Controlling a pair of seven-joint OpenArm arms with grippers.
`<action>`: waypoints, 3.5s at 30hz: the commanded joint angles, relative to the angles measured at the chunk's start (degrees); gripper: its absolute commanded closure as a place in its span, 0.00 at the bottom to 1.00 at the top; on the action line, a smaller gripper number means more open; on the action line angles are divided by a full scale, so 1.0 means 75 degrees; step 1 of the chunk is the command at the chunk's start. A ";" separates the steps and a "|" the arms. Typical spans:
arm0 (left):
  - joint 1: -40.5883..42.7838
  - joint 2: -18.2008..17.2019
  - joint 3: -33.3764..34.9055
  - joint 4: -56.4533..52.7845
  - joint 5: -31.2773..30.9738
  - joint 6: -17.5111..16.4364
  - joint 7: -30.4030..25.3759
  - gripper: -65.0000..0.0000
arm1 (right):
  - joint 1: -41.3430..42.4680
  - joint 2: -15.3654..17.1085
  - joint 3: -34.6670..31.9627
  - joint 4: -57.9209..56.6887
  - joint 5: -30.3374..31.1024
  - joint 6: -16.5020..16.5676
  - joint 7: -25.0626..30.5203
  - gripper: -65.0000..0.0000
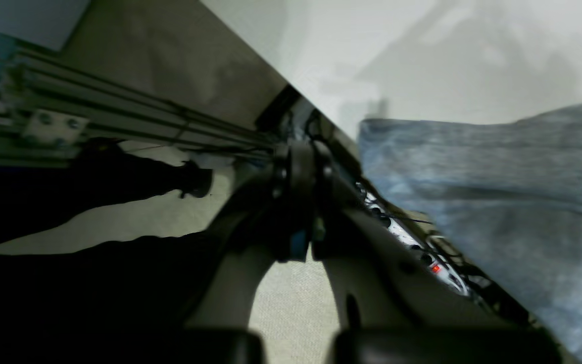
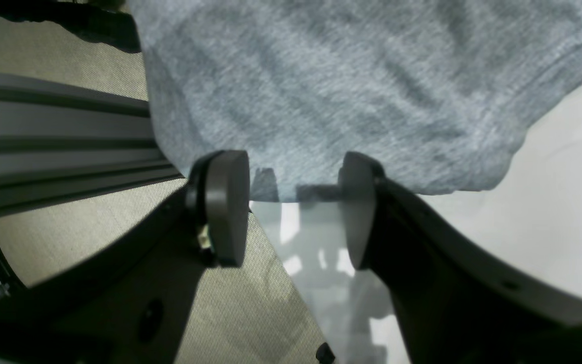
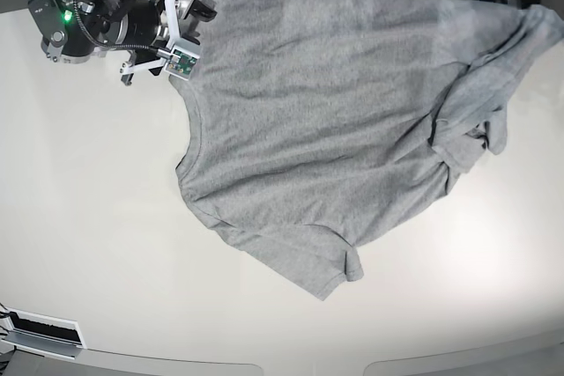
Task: Layout the t-shirt on the table in an organized manner, then fold the t-shirt properly
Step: 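Release the left gripper and move both grippers onto the shirt body, then grasp the shirt body with both grippers and pull the sides apart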
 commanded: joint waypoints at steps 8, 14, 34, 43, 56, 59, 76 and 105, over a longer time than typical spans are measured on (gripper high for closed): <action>-0.0076 0.0058 -0.0090 0.0122 -0.2804 -0.2092 -0.0017 1.00 | 0.0329 0.0070 0.0029 0.0128 0.0137 0.0066 0.0166 0.51; -0.0758 0.0055 0.0152 0.0122 -0.6053 -0.4806 0.0714 1.00 | 0.0664 0.0070 0.0029 0.0128 0.0137 0.0066 0.0166 0.51; -0.3159 0.0032 0.6347 -0.1466 -0.0536 -0.3899 -0.0970 1.00 | 0.1233 -0.0329 0.0026 0.0114 -0.1574 -0.0338 0.1824 1.00; -0.3375 -0.0050 0.6341 -0.2060 -0.0597 -0.3885 -0.0968 1.00 | 0.2696 -0.1775 0.0026 -0.2605 -0.2022 -0.0510 0.2104 1.00; -0.3366 -0.0364 0.6341 -0.2060 0.0099 -0.3873 -0.1037 1.00 | 0.4214 -0.2361 0.0026 -0.6073 -0.3124 -0.0679 0.2509 1.00; -0.3366 -0.0848 0.6339 -0.2060 0.0647 -0.3328 -0.1195 1.00 | 0.4159 -0.2113 0.0026 -0.6105 -0.3130 -0.0854 0.2535 1.00; -0.3392 -0.1507 0.6298 -0.1495 -0.2850 -0.4899 -0.0606 1.00 | 0.4130 -0.1457 0.0026 -0.6105 -0.2637 -0.1023 0.2361 1.00; -0.4494 -0.2885 0.8425 -0.4272 0.0828 -0.2503 -0.1918 1.00 | 0.4130 -0.0635 0.0038 -0.6105 -0.3319 -0.2897 0.1539 1.00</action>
